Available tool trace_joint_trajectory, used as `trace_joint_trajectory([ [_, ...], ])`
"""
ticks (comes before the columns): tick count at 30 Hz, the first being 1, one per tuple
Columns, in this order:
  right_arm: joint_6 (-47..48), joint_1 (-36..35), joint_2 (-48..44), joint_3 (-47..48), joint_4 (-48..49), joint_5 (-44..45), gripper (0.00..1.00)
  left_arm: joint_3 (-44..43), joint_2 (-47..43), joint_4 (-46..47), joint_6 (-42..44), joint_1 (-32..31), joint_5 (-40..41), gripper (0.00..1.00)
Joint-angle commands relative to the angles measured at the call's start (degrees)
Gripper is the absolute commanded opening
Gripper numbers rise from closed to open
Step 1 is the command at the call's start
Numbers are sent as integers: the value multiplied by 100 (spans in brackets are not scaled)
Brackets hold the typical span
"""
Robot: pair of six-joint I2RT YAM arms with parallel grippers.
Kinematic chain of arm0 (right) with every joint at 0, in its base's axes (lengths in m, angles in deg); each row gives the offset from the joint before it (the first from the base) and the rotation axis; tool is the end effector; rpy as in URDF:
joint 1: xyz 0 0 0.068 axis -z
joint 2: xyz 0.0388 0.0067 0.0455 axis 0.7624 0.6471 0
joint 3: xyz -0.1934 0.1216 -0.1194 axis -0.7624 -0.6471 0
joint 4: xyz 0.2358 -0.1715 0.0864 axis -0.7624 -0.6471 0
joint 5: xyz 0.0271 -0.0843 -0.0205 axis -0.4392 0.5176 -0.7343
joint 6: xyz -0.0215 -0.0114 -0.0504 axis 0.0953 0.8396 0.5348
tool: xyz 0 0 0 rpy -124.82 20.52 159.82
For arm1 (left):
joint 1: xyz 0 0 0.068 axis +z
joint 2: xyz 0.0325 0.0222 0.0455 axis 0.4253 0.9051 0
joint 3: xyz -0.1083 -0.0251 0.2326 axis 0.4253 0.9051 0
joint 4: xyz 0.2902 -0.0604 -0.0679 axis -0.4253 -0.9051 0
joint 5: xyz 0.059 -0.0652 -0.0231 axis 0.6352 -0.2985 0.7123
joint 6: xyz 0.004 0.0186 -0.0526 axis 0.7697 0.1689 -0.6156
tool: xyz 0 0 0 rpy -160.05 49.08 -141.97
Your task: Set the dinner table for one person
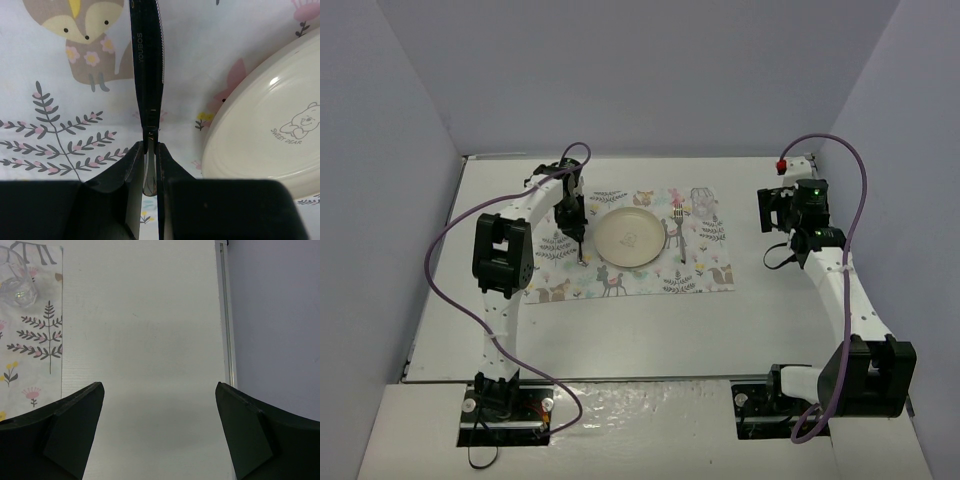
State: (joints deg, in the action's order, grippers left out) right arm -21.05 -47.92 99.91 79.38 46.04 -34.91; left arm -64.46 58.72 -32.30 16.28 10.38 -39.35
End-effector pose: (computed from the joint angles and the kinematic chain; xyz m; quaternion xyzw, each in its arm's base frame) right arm 0.3427 -0.0126 0.2968 -0.0753 0.8014 -0.1069 0.5836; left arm 0.4848 -0.1354 0.1643 -0.0767 0.9793 -0.1422 0.1216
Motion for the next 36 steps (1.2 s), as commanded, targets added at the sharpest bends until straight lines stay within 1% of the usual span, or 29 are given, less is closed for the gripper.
trace_joint_trajectory([
  [1, -25, 40, -18, 14, 403, 143, 91, -26, -96, 80, -143, -12, -37, 0],
  [10, -10, 51, 107, 48, 438, 166, 91, -21, 120, 54, -185, -14, -59, 0],
  [18, 29, 44, 154, 27, 489, 185, 91, -69, 174, 68, -50, -34, -155, 0],
  [19, 33, 46, 160, 23, 497, 184, 91, -77, 164, 74, -11, -42, -170, 2],
  [20, 33, 51, 165, 23, 497, 189, 91, -103, 159, 64, 15, -42, -217, 6],
  [21, 33, 52, 160, 17, 497, 197, 91, -122, 138, 82, 73, -48, -292, 17],
  [23, 43, 44, 155, 4, 497, 208, 91, -207, 67, 57, 209, -78, -297, 41],
  [24, 53, 49, 141, -6, 497, 213, 91, -222, -5, 81, 239, -83, -297, 52],
  [25, 59, 52, 125, -15, 500, 216, 91, -244, -95, 91, 264, -92, -303, 61],
  [26, 58, 52, 108, -21, 506, 209, 91, -277, -195, 77, 295, -105, -322, 66],
  [28, 45, 51, 73, -18, 506, 171, 91, -327, -331, 61, 409, -115, -324, 70],
  [36, -60, 52, -139, 9, 497, 54, 93, -371, -1317, 49, 709, -17, 514, 72],
])
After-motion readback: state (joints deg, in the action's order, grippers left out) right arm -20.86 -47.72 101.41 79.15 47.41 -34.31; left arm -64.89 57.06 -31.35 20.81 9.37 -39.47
